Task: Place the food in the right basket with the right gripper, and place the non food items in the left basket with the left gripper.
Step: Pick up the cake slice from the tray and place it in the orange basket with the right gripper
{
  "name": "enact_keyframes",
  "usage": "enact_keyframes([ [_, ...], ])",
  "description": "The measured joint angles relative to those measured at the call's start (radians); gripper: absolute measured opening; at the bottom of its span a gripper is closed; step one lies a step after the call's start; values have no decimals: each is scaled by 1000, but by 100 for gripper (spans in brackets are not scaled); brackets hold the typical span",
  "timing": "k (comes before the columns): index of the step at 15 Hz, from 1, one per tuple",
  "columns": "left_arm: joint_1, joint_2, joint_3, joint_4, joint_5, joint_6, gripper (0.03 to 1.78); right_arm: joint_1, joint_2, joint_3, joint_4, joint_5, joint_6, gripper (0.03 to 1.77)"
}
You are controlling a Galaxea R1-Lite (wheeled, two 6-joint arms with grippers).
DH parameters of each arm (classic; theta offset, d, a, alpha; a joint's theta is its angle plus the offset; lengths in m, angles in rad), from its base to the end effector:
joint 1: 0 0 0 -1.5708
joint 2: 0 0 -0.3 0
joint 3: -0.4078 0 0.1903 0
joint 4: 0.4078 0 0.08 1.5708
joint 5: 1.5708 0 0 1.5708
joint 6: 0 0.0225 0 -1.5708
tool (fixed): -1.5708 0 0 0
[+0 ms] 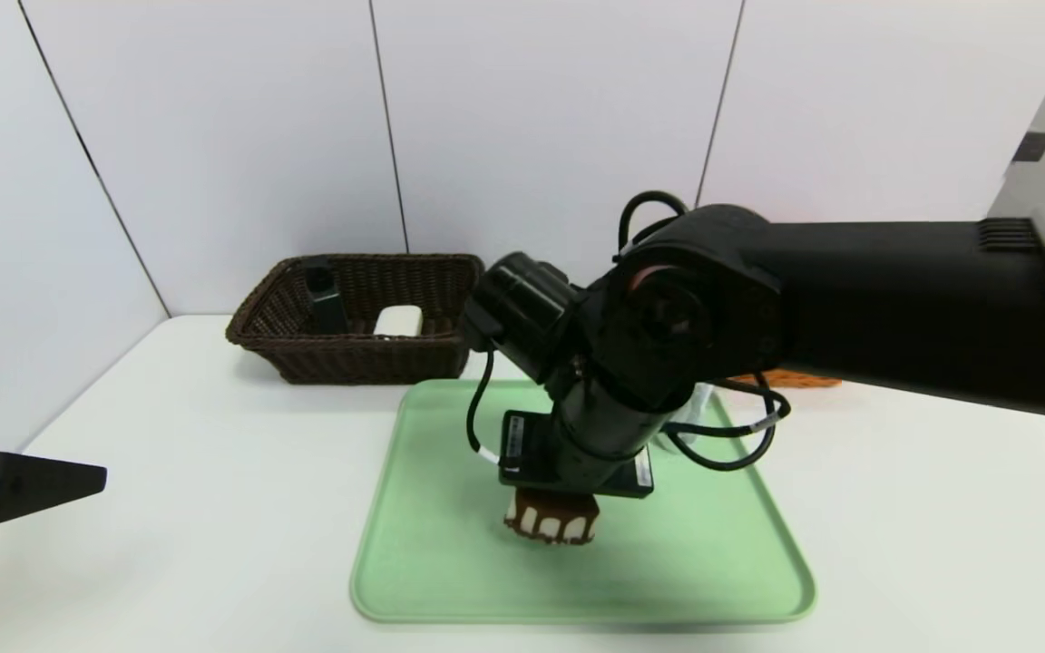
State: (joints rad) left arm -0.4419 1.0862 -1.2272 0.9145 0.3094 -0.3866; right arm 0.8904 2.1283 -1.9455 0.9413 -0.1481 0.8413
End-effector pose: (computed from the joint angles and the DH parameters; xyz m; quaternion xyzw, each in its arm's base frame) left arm 0.0890 -0.0345 0.2939 -0.0417 0.3561 0.0072 0.9335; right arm 0.2469 0.2998 0.2048 0.0806 0.5477 0.0912 0.8278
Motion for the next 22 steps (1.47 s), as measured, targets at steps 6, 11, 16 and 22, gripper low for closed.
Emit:
enact_keyframes([
  [6, 0, -3, 37, -2, -4, 0, 169, -45, -194, 0, -224, 50, -116, 82],
  [11, -1, 0, 48, -32, -7, 0, 169, -238, -295, 4, -403, 55, -239, 82],
  [16, -1, 7, 51, -52, -8, 3, 169, -532, -323, 7, -411, 150, -257, 82],
  [22, -1, 22, 53, -76, -28, 3, 169, -803, -249, 72, -415, 236, -259, 82],
])
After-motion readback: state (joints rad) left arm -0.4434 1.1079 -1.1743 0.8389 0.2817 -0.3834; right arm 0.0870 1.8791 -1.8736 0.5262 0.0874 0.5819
